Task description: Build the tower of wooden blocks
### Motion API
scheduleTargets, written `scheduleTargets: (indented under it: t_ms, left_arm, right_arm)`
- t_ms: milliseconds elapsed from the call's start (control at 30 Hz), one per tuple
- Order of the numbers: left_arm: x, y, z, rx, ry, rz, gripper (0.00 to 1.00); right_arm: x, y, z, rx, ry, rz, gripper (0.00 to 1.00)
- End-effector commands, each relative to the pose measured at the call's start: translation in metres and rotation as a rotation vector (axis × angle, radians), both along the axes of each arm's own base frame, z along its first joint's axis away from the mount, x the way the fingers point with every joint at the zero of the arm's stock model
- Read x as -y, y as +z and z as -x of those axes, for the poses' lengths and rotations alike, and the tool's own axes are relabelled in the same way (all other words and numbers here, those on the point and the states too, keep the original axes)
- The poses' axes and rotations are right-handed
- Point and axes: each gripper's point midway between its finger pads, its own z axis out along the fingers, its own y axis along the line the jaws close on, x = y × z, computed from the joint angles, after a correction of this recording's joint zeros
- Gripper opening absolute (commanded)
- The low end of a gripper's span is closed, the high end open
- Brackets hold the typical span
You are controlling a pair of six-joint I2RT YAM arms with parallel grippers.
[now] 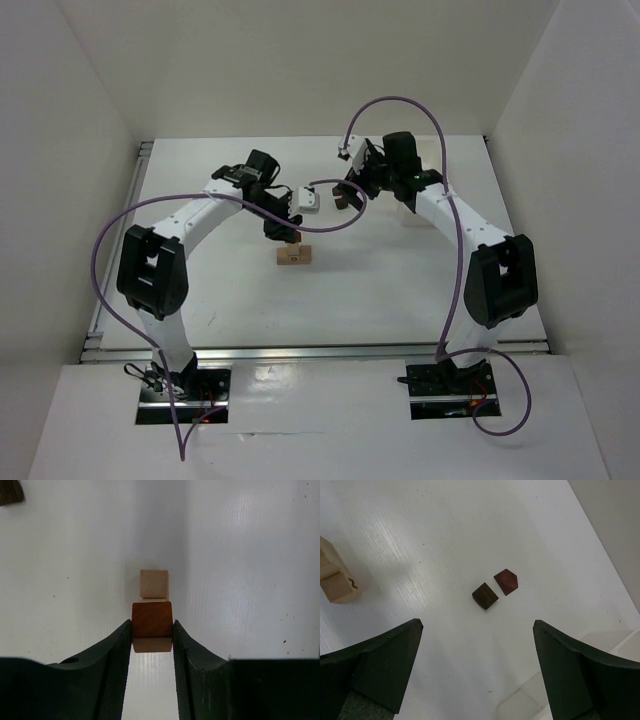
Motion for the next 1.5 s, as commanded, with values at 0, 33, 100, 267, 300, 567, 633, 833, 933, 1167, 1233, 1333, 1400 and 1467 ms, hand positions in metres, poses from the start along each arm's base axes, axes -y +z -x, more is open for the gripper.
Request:
scheduleTargets:
  t_ms: [0, 33, 100, 267, 300, 567, 633, 833, 933, 1167, 1233, 1333, 1400, 1467]
  left_arm:
    - [-0.009, 0.010, 0.005, 0.008, -0.001, 0.027, 0.01]
    - [-0.014, 0.008, 0.003, 0.018, 0.014, 0.018, 0.01]
    - [-0.021, -0.002, 0.008, 0.021, 0.016, -0.012, 0.01]
    - [-0.037, -0.002, 0.019, 0.061, -0.007, -0.040, 0.01]
    - [-0.045, -0.007, 0.015, 0.069, 0.012, -0.064, 0.01]
    - [-0.049, -0.016, 0.007, 0.069, 0.028, -0.086, 0.01]
    - [-0.048, -0.017, 0.008, 0.061, 0.015, -0.083, 0.01]
    - [-0.043, -0.023, -0.002, 0.050, 0.026, -0.073, 0.01]
    - [-0.039, -0.027, 0.000, 0.009, 0.016, -0.061, 0.01]
    - [-0.037, -0.027, -0.004, 0.010, 0.022, -0.054, 0.01]
    - [-0.039, -0.030, -0.006, 0.014, 0.042, -0.066, 0.01]
    - [-0.039, -0.034, -0.006, 0.004, 0.042, -0.070, 0.01]
    - [-0.039, -0.034, -0.006, 0.004, 0.042, -0.070, 0.01]
    - [-0.040, -0.037, -0.006, 0.004, 0.042, -0.070, 0.01]
  right_arm:
    - [-0.002, 0.022, -0.002, 0.071, -0.011, -0.022, 1.00]
    - [-0.002, 0.022, -0.002, 0.071, -0.011, -0.022, 1.00]
    - [-0.002, 0.017, -0.003, 0.061, -0.011, -0.018, 1.00]
    - [-0.003, 0.011, -0.004, 0.033, -0.011, -0.008, 1.00]
    - [-0.003, 0.011, -0.004, 0.033, -0.011, -0.008, 1.00]
    - [-0.008, 0.005, -0.006, 0.013, -0.002, 0.000, 1.00]
    - [-0.008, 0.005, -0.006, 0.013, -0.001, 0.000, 1.00]
    - [-0.003, 0.009, -0.008, 0.028, -0.029, 0.012, 1.00]
    - [-0.002, 0.009, -0.009, 0.030, -0.037, 0.017, 1.00]
    - [0.000, 0.013, -0.009, 0.040, -0.045, 0.018, 1.00]
    - [0.001, 0.013, -0.010, 0.042, -0.054, 0.023, 1.00]
    - [0.001, 0.013, -0.010, 0.042, -0.054, 0.023, 1.00]
    - [-0.001, 0.012, -0.009, 0.044, -0.054, 0.028, 1.00]
    - [0.000, 0.017, -0.009, 0.054, -0.062, 0.029, 1.00]
